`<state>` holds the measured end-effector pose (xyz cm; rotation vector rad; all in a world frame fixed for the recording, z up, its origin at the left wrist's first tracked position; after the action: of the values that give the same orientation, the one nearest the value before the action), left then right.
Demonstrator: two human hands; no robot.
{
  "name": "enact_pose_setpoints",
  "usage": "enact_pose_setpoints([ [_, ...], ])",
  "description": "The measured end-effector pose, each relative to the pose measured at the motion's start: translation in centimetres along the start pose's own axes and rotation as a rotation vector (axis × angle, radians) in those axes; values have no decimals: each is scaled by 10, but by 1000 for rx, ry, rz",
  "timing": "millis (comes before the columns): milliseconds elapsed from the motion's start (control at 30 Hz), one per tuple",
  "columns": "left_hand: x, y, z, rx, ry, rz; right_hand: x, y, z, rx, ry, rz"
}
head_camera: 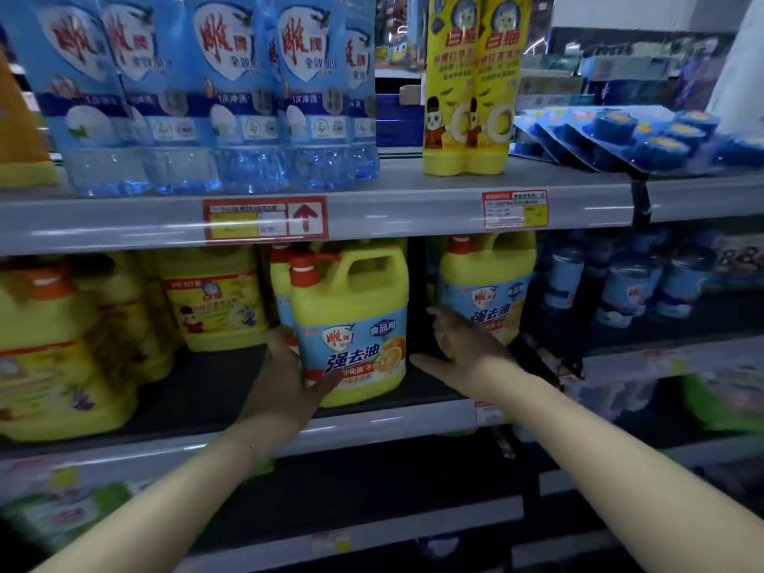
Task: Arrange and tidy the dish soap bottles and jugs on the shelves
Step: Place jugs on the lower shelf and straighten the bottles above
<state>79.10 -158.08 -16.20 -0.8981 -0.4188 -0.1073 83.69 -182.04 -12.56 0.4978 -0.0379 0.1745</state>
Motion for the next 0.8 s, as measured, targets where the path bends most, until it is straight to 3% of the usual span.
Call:
enact_pose_setpoints([
  [167,6,-3,-1,59,-41,-30,13,16,-30,344,105,38],
  [300,7,-3,0,11,-18,-34,15,23,-38,501,56,66],
  [433,18,26,15,-79,3,245,19,25,-42,581,44,63],
  [500,28,38,17,-136,97,334,24,26,-44,582,41,74],
  [600,39,34,6,-297,270,226,27,28,-46,586,40,80],
  [667,41,25,3,-314,283,112,28,28,-47,575,32,85],
  [800,43,28,1,-372,307,73,28,27,-46,544,-4,83],
])
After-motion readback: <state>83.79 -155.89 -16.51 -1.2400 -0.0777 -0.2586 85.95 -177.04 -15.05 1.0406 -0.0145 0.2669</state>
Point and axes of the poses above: each hand's wrist, its own x-axis towards the middle knuckle, its own z-axis out of the back of the hand, y = z × x, the point moved 6 cm from there along x, towards the middle knuckle, and after that the axes turned 12 degrees about -z, right-handed, at the moved point
